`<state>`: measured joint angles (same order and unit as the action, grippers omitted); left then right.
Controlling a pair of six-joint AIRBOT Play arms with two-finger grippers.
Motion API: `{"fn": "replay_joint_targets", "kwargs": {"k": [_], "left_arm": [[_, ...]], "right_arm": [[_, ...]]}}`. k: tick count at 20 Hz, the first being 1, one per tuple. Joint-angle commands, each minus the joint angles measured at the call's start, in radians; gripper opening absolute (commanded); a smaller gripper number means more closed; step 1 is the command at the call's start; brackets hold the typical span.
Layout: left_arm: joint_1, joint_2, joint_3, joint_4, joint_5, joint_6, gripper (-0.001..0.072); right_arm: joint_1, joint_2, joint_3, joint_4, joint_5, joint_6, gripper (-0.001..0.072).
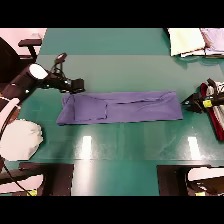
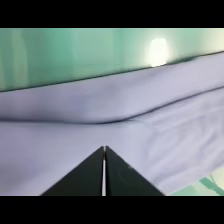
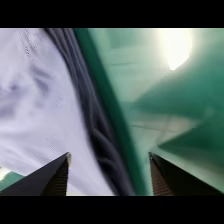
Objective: Fold the shirts.
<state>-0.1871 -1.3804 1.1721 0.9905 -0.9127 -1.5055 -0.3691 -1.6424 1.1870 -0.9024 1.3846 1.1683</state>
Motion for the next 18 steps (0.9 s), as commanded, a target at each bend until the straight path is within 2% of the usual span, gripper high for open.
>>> {"fn": "replay_joint_targets", "kwargs": {"k": [1,2,4,6,7,11,15,18], "left_arm": [[-0.094,-0.031,0.002,-0.033,0.071,-0.036,0.0025],[-0.12,-0.047,0.002,-0.039,0.074,-0.037,0.0024],[-0.167,-0.079,0.003,-0.066,0.092,-0.036,0.0024],[-0.21,-0.124,0.023,-0.084,0.111,-0.036,0.0024],[-0.231,-0.154,0.045,-0.086,0.111,-0.036,0.0024],[-0.302,-0.288,0.177,-0.103,0.111,-0.036,0.0024],[-0.37,-0.407,0.319,-0.108,0.107,-0.036,0.0024],[-0.401,-0.478,0.39,-0.109,0.089,-0.041,0.0024]], "right_arm": [[0.068,-0.048,-0.003,0.047,-0.02,-0.042,0.0524],[0.103,-0.066,0.016,0.047,-0.015,-0.042,0.0499],[0.158,-0.075,0.044,0.045,-0.014,-0.043,0.0323],[0.19,-0.074,0.086,0.046,-0.008,-0.043,0.0077],[0.198,-0.066,0.112,0.047,0.009,-0.043,0.0017],[0.234,0.042,0.24,0.103,0.079,-0.016,0.0017],[0.328,0.175,0.36,0.241,0.065,0.021,0.0017],[0.431,0.222,0.449,0.256,0.053,0.055,0.0017]]}}
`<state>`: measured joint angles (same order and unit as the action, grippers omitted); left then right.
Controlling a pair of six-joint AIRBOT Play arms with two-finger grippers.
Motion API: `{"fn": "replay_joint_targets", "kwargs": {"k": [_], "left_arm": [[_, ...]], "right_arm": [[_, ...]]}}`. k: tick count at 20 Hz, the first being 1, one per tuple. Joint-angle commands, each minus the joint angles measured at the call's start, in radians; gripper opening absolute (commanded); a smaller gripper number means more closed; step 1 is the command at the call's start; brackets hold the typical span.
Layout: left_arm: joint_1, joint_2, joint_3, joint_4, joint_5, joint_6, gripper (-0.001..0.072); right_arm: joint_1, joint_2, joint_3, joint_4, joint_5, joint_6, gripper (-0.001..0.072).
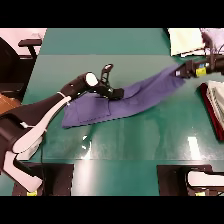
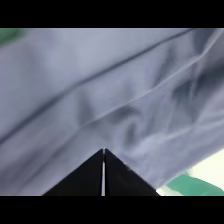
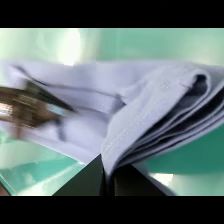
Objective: Fold the shirts.
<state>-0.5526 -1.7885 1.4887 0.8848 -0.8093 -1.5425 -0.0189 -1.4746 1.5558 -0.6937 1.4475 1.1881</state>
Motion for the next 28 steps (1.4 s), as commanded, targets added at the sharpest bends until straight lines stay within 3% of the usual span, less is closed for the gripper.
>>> {"fn": "replay_joint_targets", "kwargs": {"k": [1,8,11,17,20,21,22,23,24,26,28], "left_arm": [[-0.042,-0.085,0.085,-0.003,-0.013,-0.003,0.0024],[-0.029,-0.098,0.093,0.033,-0.027,-0.012,0.0025],[0.042,-0.076,0.158,0.039,-0.134,-0.009,0.0024],[0.293,0.205,0.193,0.193,-0.2,0.006,0.0025],[0.427,0.363,0.193,0.303,-0.232,0.006,0.0025],[0.462,0.406,0.192,0.333,-0.243,0.006,0.0025],[0.496,0.447,0.192,0.354,-0.257,0.006,0.0025],[0.523,0.479,0.192,0.366,-0.266,0.006,0.0025],[0.547,0.506,0.192,0.368,-0.275,0.006,0.0025],[0.578,0.536,0.192,0.369,-0.293,0.006,0.0025],[0.584,0.542,0.192,0.369,-0.317,0.006,0.0025]], "right_arm": [[0.115,0.056,0.106,0.048,-0.008,0.045,0.0017],[0.296,0.055,0.194,0.047,-0.043,0.053,0.0017],[0.33,0.055,0.196,0.048,-0.06,0.053,0.0017],[0.542,0.003,0.196,0.124,-0.217,0.049,0.0018],[0.747,-0.098,0.196,0.182,-0.378,-0.028,0.0024],[0.812,-0.135,0.196,0.18,-0.422,-0.042,0.0111],[0.871,-0.174,0.196,0.181,-0.459,-0.045,0.0359],[0.911,-0.203,0.196,0.18,-0.481,-0.045,0.0544],[0.937,-0.226,0.196,0.176,-0.475,-0.049,0.062],[0.927,-0.235,0.196,0.109,-0.399,-0.051,0.0601],[0.868,-0.214,0.192,-0.019,-0.303,0.022,0.0575]]}}
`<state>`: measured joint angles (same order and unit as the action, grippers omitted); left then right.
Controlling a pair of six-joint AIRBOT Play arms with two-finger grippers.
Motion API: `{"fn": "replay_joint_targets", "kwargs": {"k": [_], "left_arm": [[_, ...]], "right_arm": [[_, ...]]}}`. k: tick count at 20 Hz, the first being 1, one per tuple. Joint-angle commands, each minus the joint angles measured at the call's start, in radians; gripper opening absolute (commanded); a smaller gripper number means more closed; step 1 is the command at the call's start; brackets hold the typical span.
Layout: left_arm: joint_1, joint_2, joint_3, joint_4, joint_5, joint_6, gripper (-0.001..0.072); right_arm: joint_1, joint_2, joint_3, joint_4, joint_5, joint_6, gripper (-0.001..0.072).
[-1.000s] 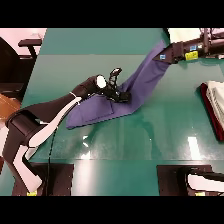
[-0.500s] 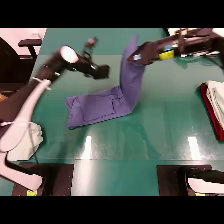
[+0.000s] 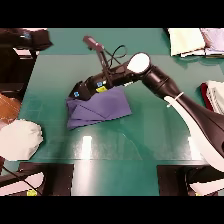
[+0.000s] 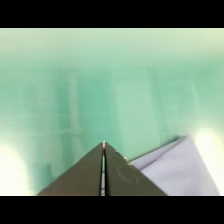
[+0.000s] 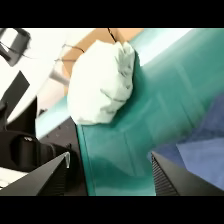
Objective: Fold the shirts.
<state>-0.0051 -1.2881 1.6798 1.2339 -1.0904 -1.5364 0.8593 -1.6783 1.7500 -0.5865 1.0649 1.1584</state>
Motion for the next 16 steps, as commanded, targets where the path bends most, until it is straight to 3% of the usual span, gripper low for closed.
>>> {"fn": "replay_joint_targets", "kwargs": {"k": [1,5,10,16], "left_arm": [[0.037,0.042,0.001,0.02,-0.047,0.001,0.0024],[0.037,0.042,0.0,0.019,-0.062,0.0,0.0025],[0.036,0.042,0.0,0.01,-0.061,0.0,0.0025],[0.036,0.041,0.0,-0.003,-0.054,0.0,0.0025]], "right_arm": [[-0.053,0.011,-0.023,-0.198,0.111,0.074,0.0574],[-0.286,0.125,-0.237,-0.31,0.123,0.109,0.0575],[-0.565,0.137,-0.448,-0.294,0.123,0.129,0.0577],[-0.578,-0.054,-0.418,-0.127,0.172,0.127,0.0577]]}}
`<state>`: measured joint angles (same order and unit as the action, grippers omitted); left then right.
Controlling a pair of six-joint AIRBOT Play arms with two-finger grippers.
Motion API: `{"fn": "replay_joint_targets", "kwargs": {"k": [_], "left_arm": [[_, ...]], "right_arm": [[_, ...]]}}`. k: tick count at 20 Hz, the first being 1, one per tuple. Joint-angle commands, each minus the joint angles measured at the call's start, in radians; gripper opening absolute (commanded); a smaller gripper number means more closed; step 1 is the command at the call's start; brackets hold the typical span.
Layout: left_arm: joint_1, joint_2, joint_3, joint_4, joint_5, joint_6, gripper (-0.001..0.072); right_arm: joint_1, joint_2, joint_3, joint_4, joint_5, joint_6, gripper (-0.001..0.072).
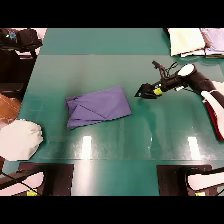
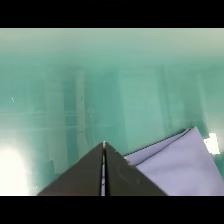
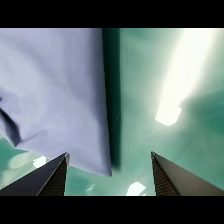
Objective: Fold the shirts.
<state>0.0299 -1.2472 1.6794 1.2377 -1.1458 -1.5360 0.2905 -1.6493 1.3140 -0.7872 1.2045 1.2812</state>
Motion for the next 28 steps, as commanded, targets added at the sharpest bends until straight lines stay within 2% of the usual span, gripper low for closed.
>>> {"fn": "replay_joint_targets", "kwargs": {"k": [1,8,9,11,13,14,17,19,21,24,28], "left_arm": [[0.001,0.001,0.0,-0.007,-0.001,0.0,0.0025],[0.001,0.001,0.0,-0.008,-0.021,0.001,0.0025],[0.001,0.0,0.0,-0.009,-0.025,0.0,0.0025],[0.001,0.0,0.0,-0.019,-0.027,0.0,0.0025],[0.001,0.0,0.0,-0.037,-0.037,0.007,0.0025],[-0.001,0.0,0.0,-0.049,-0.042,0.013,0.0024],[-0.064,0.001,0.0,-0.04,-0.04,0.019,0.0023],[-0.14,0.001,0.0,-0.04,-0.021,0.026,0.0024],[-0.21,0.0,0.0,-0.04,0.01,0.026,0.0024],[-0.29,0.001,0.0,-0.04,0.08,0.026,0.0024],[-0.361,0.0,0.0,-0.041,0.181,0.024,0.0024]], "right_arm": [[0.017,-0.124,0.055,0.089,0.04,0.004,0.0577],[0.222,-0.337,0.296,0.165,0.068,0.014,0.0574],[0.248,-0.361,0.322,0.165,0.076,0.021,0.0551],[0.285,-0.386,0.362,0.163,0.07,0.02,0.0387],[0.296,-0.385,0.399,0.159,0.05,0.02,0.0054],[0.292,-0.383,0.425,0.156,0.049,0.02,0.0018],[0.224,-0.314,0.467,0.148,-0.024,0.035,0.0017],[0.142,-0.236,0.467,0.043,-0.054,0.095,0.0017],[0.026,-0.153,0.467,-0.094,-0.024,0.135,0.0017],[-0.189,-0.037,0.467,-0.252,0.039,0.142,0.0017],[-0.5,0.056,0.467,-0.296,0.05,0.143,0.0017]]}}
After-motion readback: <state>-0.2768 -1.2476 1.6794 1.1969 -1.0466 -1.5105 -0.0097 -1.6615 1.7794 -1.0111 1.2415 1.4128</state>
